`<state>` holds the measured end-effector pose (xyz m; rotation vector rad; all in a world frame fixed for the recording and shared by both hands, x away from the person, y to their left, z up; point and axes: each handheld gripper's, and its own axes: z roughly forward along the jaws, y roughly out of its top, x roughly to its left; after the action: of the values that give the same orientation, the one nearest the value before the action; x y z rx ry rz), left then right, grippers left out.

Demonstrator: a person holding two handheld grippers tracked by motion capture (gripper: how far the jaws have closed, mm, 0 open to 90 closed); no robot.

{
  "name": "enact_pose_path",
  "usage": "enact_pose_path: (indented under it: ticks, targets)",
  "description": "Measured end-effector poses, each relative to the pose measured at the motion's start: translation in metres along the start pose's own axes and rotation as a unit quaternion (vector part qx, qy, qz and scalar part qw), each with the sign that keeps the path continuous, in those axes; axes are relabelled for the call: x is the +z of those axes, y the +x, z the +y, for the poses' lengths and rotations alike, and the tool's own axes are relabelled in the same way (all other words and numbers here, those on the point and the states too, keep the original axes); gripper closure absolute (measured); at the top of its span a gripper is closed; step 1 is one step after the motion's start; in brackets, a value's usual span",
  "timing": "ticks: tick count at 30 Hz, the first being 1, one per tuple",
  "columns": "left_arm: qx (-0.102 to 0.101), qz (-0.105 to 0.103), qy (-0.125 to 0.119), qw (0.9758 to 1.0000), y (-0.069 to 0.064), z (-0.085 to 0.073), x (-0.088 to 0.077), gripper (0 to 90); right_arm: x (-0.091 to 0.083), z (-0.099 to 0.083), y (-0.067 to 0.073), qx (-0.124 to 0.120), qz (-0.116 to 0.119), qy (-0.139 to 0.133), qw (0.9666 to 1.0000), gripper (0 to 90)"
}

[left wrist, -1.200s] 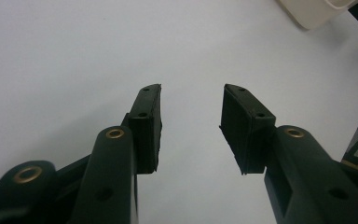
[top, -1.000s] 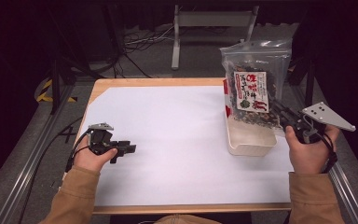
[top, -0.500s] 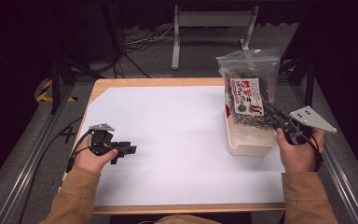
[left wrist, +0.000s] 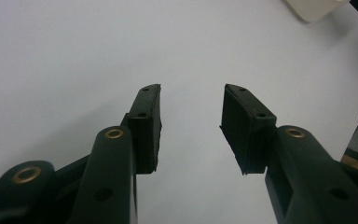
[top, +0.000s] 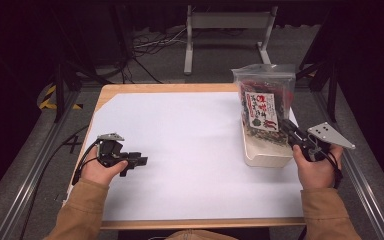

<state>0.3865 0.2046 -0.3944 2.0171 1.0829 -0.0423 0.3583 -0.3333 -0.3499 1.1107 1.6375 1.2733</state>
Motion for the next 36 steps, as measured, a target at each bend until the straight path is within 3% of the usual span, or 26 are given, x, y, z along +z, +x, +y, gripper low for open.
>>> enact_pose_path:
  ticks: [1,3,9,17,23,27,36]
  targets:
    - [0.000,0.000,0.000,1.0000,0.000,0.000,0.000,57.8,0.000,-0.002,0.001,-0.001,0.002,0.017,0.9998,82.0]
    - [0.000,-0.001,0.000,1.0000,0.000,0.000,0.000,57.8,-0.001,-0.008,0.004,-0.005,0.000,0.015,0.9999,81.9]
    - [-0.001,-0.003,0.001,1.0000,0.000,0.000,0.001,57.7,-0.012,-0.007,0.008,0.001,0.007,0.063,0.9980,81.5]
    - [0.003,-0.004,0.006,1.0000,-0.002,0.000,0.003,57.4,-0.019,-0.004,0.010,0.010,0.019,0.156,0.9875,82.7]
    - [0.005,-0.006,0.008,0.9999,-0.002,0.000,0.003,57.3,-0.019,0.000,0.010,0.010,0.019,0.196,0.9803,83.6]
    - [0.004,-0.006,0.007,0.9999,-0.002,0.000,0.004,57.2,-0.019,0.001,0.008,0.018,0.016,0.211,0.9771,83.7]
    - [0.006,-0.007,0.009,0.9999,-0.002,0.000,0.004,57.1,-0.014,-0.006,-0.014,0.038,-0.010,0.227,0.9732,83.6]
